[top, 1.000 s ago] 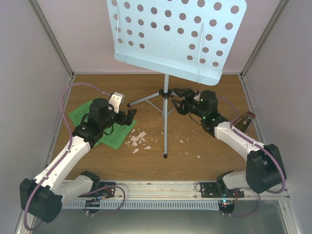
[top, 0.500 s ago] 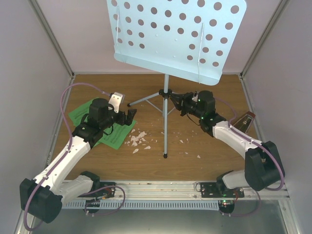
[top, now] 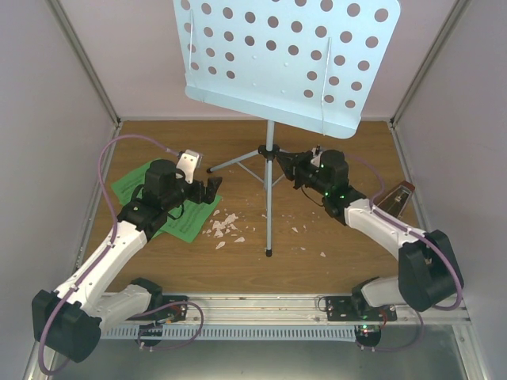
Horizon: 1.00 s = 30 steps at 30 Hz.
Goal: Pack up the instrument practice props
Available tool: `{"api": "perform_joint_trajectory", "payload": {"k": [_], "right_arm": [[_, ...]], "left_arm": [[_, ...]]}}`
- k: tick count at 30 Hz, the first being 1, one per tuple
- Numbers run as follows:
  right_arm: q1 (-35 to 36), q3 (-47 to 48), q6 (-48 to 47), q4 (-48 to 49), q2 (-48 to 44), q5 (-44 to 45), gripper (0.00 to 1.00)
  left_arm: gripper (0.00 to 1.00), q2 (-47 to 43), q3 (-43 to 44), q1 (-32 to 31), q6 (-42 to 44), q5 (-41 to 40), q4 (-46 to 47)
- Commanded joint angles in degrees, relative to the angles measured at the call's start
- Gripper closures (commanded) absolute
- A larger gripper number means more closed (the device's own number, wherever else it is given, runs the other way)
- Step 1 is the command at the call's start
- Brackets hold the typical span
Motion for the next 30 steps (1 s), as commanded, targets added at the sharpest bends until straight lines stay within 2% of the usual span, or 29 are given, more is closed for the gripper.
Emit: {"api": "perform_joint_trajectory", "payload": {"k": [1,7,14,23,30], "right_arm": [[0.8,-3.7,-11.3,0.6,-0.7,6.0,1.0],[1.8,-8.7,-25.3,6.6,-2.2,12.8,0.99],[3.7,-12.2,-50.9,15.0,-6.0,20.0,1.0],[4.2,-14.7,-80.6,22.9,-3.3,21.6,1.0],[5.4,-19.1,-104.5,34.8,-1.1,23.4,1.0]], "left_arm": [[0.01,-0.5,1.0,-0.5,-0.3,-0.5,1.5],[0.01,-0.3,1.0,-0.5,-0.3,-0.5,1.6],[0.01,0.3,1.0,-0.5,-0.3,-0.3,1.5],[0.01,0.3,1.0,-0.6,-0.3,-0.4,1.4],[0.01,0.3,1.0,-0.7,-0.3,-0.1,1.4]]}}
